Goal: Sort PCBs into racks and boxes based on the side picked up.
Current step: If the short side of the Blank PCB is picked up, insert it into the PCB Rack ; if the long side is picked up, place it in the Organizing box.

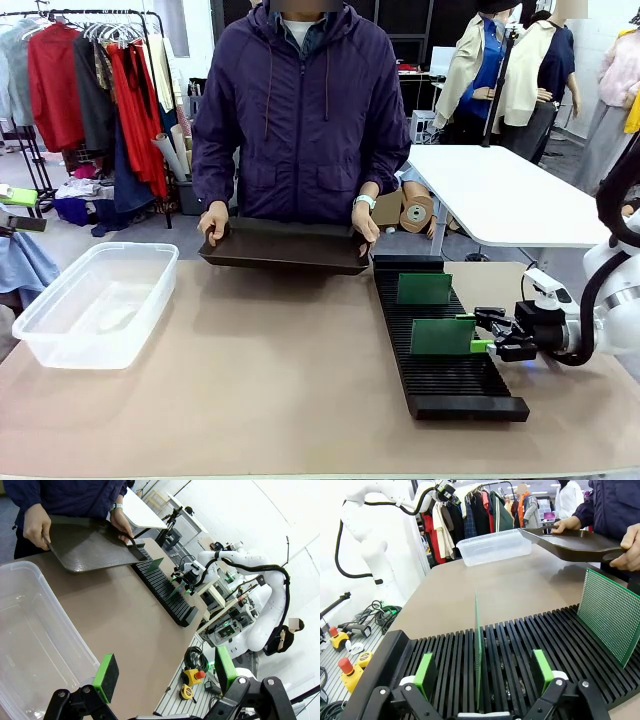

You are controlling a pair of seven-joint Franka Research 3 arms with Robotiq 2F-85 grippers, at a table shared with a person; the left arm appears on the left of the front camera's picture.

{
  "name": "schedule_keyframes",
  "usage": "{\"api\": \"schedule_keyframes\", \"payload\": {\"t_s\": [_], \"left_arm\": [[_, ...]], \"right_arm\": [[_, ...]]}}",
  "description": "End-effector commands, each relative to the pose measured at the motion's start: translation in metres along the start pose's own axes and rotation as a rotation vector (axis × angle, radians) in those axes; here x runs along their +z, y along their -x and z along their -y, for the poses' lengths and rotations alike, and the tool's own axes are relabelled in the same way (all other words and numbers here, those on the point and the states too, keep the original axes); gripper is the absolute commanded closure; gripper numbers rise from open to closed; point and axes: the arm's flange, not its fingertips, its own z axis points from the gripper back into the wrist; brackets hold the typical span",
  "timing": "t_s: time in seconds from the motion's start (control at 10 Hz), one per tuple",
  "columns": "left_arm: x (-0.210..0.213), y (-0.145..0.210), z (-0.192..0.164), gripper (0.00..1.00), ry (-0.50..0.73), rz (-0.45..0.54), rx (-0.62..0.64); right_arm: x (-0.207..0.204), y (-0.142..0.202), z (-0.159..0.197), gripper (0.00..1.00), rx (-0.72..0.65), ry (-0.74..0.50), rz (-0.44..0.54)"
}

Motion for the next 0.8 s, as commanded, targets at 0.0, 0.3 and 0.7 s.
{"api": "schedule_keyframes", "payload": {"t_s": [0.0, 0.3, 0.7], "left_arm": [[0.0, -0.001, 0.002, 0.0, 0.004, 0.003, 0.005], [0.0, -0.001, 0.002, 0.0, 0.004, 0.003, 0.005], [0.0, -0.001, 0.002, 0.0, 0.004, 0.003, 0.005]], "right_arm": [[0.0, -0.001, -0.001, 0.0, 0.011, -0.009, -0.007], [0.0, -0.033, -0.007, 0.0, -0.025, -0.005, 0.016], [0.002, -0.107, -0.032, 0.0, -0.038, -0.053, -0.014]]}}
